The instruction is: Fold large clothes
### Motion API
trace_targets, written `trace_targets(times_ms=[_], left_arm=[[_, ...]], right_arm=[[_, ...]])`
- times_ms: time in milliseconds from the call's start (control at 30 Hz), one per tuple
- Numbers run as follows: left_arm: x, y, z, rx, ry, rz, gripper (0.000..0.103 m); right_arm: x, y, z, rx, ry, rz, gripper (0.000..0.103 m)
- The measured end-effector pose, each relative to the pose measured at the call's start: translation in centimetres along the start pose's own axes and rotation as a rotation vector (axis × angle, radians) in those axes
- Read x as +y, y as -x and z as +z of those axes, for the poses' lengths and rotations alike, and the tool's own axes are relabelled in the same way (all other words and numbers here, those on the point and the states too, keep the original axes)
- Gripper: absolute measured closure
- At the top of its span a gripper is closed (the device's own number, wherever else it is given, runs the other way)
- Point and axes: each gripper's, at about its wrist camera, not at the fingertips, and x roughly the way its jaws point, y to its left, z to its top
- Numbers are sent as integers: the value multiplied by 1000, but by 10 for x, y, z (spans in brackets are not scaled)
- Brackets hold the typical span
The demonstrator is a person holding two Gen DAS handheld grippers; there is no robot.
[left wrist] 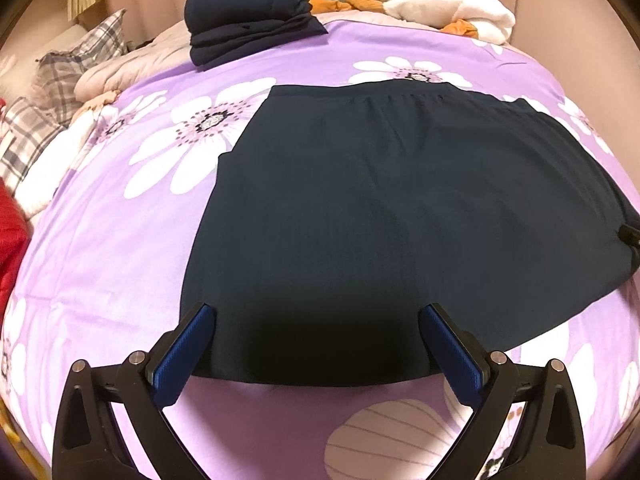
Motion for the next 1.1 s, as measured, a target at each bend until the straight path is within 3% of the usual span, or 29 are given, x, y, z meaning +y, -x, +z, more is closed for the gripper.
trace_targets(times_ms=[733, 1100], left_arm=[[13, 9, -9, 28, 43, 50, 1], [13, 26, -10, -2, 41, 60, 1]], right_arm=[[-18, 17, -8, -17, -65, 9, 29], [-25, 33, -18, -20, -88, -12, 19]])
